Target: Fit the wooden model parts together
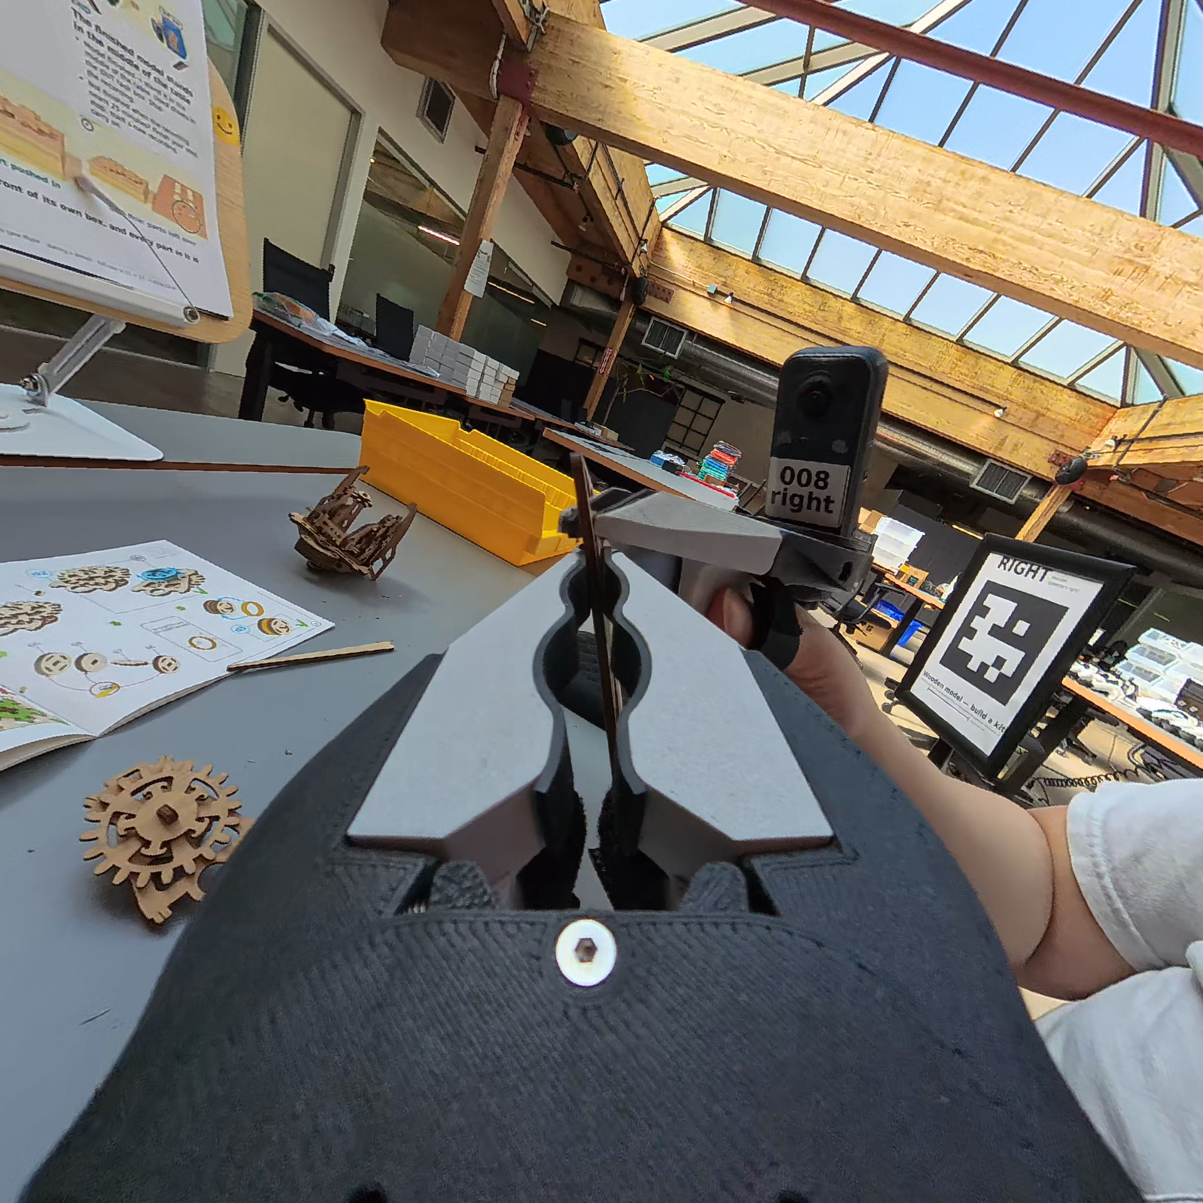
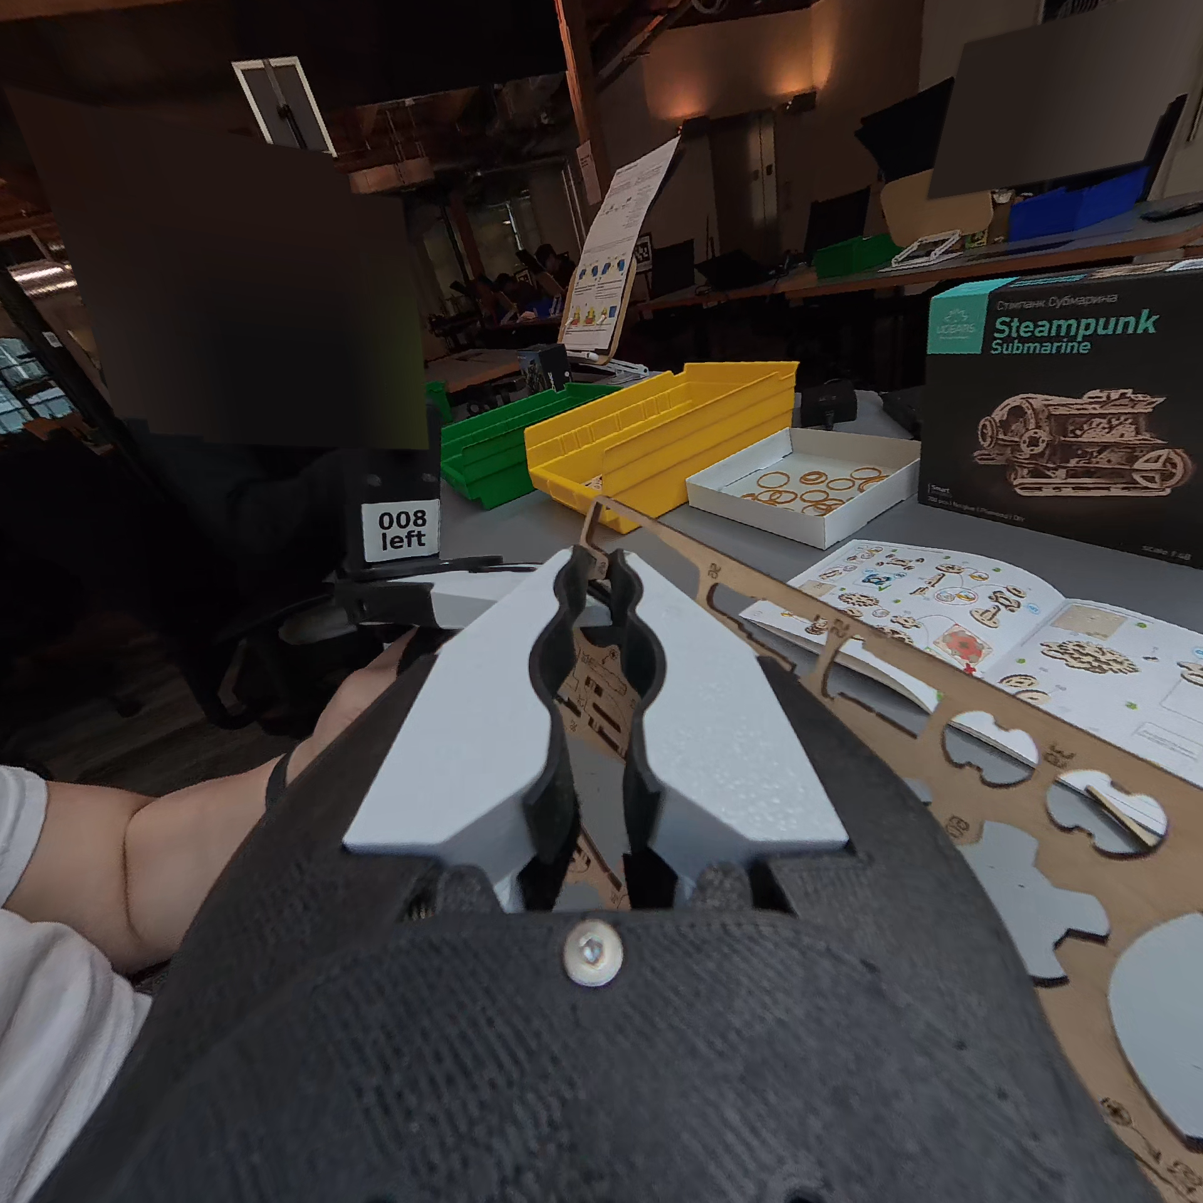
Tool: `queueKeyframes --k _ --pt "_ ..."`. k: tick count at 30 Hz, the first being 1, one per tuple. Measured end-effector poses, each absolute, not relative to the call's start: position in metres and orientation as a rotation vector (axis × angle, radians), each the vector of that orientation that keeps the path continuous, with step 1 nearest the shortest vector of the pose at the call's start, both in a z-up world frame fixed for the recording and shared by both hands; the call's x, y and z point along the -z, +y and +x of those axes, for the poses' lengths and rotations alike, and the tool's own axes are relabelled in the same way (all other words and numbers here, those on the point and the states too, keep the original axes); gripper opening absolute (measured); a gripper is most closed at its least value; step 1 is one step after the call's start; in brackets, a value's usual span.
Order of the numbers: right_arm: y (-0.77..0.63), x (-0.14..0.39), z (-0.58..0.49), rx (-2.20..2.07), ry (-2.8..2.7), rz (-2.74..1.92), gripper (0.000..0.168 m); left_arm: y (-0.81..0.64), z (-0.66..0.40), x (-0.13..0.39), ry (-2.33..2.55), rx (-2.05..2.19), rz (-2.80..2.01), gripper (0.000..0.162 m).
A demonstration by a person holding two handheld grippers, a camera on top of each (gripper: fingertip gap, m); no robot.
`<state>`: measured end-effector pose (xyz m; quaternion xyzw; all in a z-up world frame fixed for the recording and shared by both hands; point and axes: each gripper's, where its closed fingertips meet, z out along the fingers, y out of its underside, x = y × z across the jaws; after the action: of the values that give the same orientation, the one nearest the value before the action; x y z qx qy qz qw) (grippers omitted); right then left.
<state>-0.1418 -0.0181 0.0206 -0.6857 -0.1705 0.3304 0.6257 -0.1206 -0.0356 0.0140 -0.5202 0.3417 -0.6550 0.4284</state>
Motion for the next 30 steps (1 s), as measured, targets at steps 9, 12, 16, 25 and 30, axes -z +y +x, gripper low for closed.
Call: queueKeyframes --k 9,12,16,25,30 --pt "-0.025 -0.022 -0.145 -1.053 -0.369 -1.521 0.007 -0.041 -0.123 -0.014 0.874 1.715 -1.273 0.0" --pt "-0.026 -0.02 -0.144 -1.053 -0.377 -1.538 0.006 -0.043 -0.123 -0.013 0.891 1.693 -1.269 0.001" --pt "-0.03 -0.021 -0.145 -1.053 -0.412 -1.538 0.005 -0.047 -0.123 -0.014 0.91 1.606 -1.24 0.0" --pt "-0.03 -0.026 -0.149 -0.88 -0.446 -1.535 0.006 -0.045 -0.126 -0.02 0.858 1.519 -1.189 0.0" --pt "-0.028 -0.023 -0.147 -0.826 -0.423 -1.543 0.006 -0.043 -0.125 -0.018 0.837 1.519 -1.196 0.0"
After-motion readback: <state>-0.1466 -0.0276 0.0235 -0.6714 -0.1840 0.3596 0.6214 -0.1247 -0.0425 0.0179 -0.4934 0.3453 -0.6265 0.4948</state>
